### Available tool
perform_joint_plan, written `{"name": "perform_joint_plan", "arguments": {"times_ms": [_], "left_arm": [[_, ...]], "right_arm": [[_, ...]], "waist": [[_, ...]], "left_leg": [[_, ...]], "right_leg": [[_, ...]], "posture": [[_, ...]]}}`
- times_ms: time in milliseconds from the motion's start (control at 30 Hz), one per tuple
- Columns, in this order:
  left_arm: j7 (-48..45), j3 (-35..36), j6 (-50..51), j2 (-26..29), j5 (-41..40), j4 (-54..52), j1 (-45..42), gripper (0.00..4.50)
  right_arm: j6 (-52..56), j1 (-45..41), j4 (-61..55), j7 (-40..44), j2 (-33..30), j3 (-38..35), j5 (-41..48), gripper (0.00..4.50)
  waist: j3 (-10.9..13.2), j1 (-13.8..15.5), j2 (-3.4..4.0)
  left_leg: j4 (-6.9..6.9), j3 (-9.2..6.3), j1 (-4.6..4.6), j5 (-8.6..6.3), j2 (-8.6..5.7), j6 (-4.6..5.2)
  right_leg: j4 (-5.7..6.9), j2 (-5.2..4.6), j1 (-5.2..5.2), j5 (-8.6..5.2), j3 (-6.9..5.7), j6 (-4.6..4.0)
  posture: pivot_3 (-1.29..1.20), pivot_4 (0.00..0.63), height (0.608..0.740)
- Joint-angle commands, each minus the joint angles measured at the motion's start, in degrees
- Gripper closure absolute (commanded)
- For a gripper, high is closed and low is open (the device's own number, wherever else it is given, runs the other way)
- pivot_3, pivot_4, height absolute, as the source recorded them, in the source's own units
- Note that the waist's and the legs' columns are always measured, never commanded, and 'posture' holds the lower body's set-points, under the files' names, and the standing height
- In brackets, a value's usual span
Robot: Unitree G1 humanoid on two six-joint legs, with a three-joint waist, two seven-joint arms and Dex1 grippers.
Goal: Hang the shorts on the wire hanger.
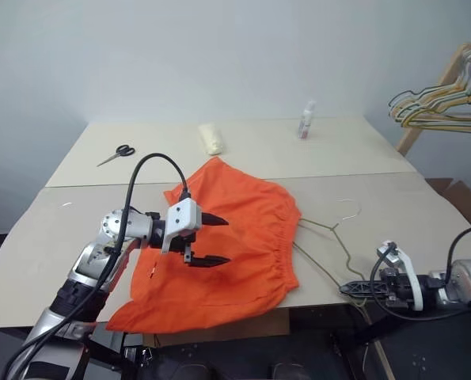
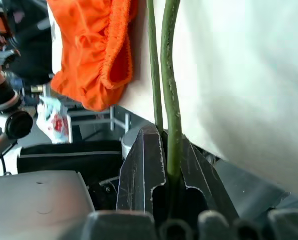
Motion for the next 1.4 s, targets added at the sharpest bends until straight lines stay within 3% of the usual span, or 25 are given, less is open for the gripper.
{"name": "perform_joint_plan", "arguments": {"times_ms": [33,233,433,633,867,1067,1200,1400], "left_arm": [[0.6,1.1,-0.4,0.5,-0.1,-2.6,0.0,0.07],[1.1,1.3,-0.3,0.7,-0.1,-2.8,0.4,0.07],[1.0,1.4,-0.5,0.5,-0.5,-2.5,0.2,0.07],[1.5,1.3,-0.8,-0.2,-0.1,-1.2,-0.9,0.07],[1.8,1.9,-2.5,-1.2,0.6,2.4,-4.4,0.07],[5.4,4.6,-5.0,-4.0,1.1,9.0,-12.2,0.07],[7.2,7.2,-8.7,-5.3,1.4,16.5,-20.5,0.07],[1.2,7.5,-14.1,-4.4,1.7,27.7,-30.0,0.07]], "right_arm": [[-1.2,-2.2,1.1,1.9,1.1,1.5,-1.5,4.5],[-1.0,-9.9,14.1,-4.2,7.2,-3.4,-4.2,4.5],[-2.0,-10.5,14.7,-5.8,9.0,-7.0,-4.4,4.5],[-6.8,-7.7,5.8,-12.8,10.0,-11.9,-5.4,4.5],[-14.8,-2.5,-11.3,-15.2,7.8,-13.3,-6.6,4.5],[-21.8,-0.9,-21.8,-17.2,6.5,-12.7,-9.0,4.5],[-20.4,-2.2,-26.5,-18.3,6.1,-12.3,-8.7,4.5],[-19.9,-1.9,-33.5,-18.3,3.6,-10.8,-9.2,4.5]], "waist": [[0.0,0.2,0.0],[-0.1,-0.3,-0.2],[-0.2,-1.3,-0.39],[-0.2,-1.1,-0.35],[-0.2,-1.1,-0.14],[-0.2,-1.4,-0.12],[-0.1,-1.8,-0.12],[-0.1,-2.4,-0.11]], "left_leg": [[0.0,0.0,0.01,0.0,0.0,0.0],[0.0,0.0,0.17,0.01,0.04,-0.03],[0.02,0.04,0.21,0.02,0.12,-0.06],[-0.04,0.02,0.09,0.03,0.12,-0.07],[-0.04,0.05,0.04,0.03,0.1,-0.07],[-0.02,0.09,0.04,0.03,0.1,-0.07],[-0.03,0.12,0.03,0.03,0.1,-0.07],[-0.04,0.11,-0.08,0.03,0.07,-0.06]], "right_leg": [[0.0,-0.01,0.0,0.0,0.0,0.0],[0.02,0.04,0.1,0.1,0.01,-0.09],[-0.14,0.06,0.21,0.34,0.01,-0.16],[-0.11,0.05,0.04,0.32,0.0,-0.18],[-0.09,0.08,-0.05,0.32,0.01,-0.16],[-0.09,0.12,-0.06,0.31,0.03,-0.15],[-0.08,0.14,-0.1,0.31,0.05,-0.15],[-0.11,0.14,-0.19,0.31,0.05,-0.14]], "posture": [[0.01,0.0,0.74],[0.01,0.0,0.74],[0.0,0.0,0.74],[-0.01,0.0,0.74],[-0.03,0.0,0.74],[-0.03,0.0,0.74],[-0.04,0.0,0.74],[-0.04,0.0,0.74]]}}
